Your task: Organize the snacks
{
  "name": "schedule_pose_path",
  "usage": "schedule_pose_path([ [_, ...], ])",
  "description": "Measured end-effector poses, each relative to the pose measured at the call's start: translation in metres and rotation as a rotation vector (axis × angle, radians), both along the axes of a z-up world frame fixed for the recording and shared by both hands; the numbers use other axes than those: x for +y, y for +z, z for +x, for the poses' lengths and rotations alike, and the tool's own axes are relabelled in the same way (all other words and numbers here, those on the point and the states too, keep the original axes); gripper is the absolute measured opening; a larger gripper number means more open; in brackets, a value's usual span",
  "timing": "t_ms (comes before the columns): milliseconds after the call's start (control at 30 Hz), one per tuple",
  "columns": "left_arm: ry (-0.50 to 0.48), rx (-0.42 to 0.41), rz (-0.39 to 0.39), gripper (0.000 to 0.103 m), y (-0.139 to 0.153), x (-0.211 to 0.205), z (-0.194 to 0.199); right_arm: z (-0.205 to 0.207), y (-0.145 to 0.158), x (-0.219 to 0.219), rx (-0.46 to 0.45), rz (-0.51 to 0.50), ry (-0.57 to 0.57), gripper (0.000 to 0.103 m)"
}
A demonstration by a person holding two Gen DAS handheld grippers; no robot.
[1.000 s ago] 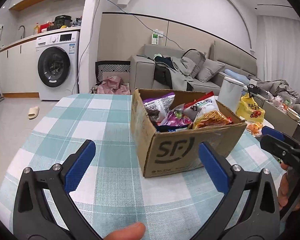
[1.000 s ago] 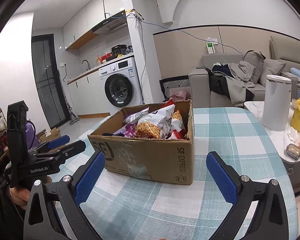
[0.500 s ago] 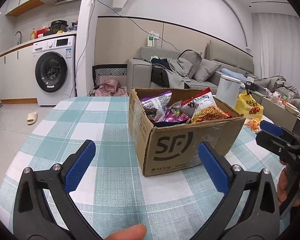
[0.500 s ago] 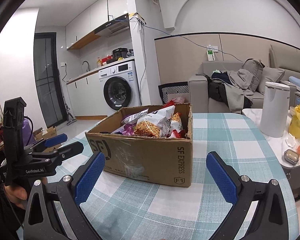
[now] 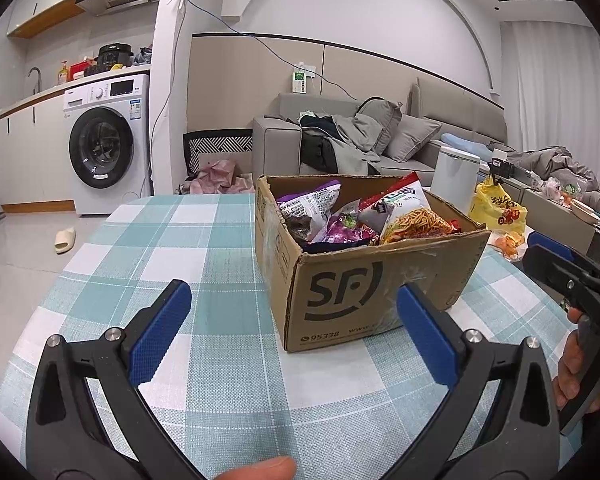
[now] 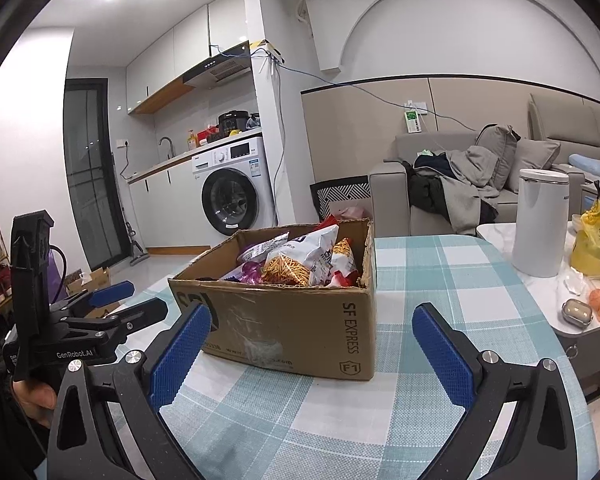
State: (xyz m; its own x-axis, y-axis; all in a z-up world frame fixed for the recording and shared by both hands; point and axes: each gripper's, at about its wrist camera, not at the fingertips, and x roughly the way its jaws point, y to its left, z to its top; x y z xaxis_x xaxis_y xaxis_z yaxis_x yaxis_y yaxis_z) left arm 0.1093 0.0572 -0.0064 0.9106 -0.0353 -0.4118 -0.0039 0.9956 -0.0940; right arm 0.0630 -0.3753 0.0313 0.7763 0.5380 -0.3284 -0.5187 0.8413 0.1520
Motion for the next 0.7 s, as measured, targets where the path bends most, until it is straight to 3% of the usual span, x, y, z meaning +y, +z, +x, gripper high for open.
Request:
schedule_pose_path([
  [700,-0.003,-0.003,0.006,0.102,-0.0004,-0.0003,0.0001,-0.0008,0.0007,-0.0008,0.003,0.004,-0.001,0.103],
])
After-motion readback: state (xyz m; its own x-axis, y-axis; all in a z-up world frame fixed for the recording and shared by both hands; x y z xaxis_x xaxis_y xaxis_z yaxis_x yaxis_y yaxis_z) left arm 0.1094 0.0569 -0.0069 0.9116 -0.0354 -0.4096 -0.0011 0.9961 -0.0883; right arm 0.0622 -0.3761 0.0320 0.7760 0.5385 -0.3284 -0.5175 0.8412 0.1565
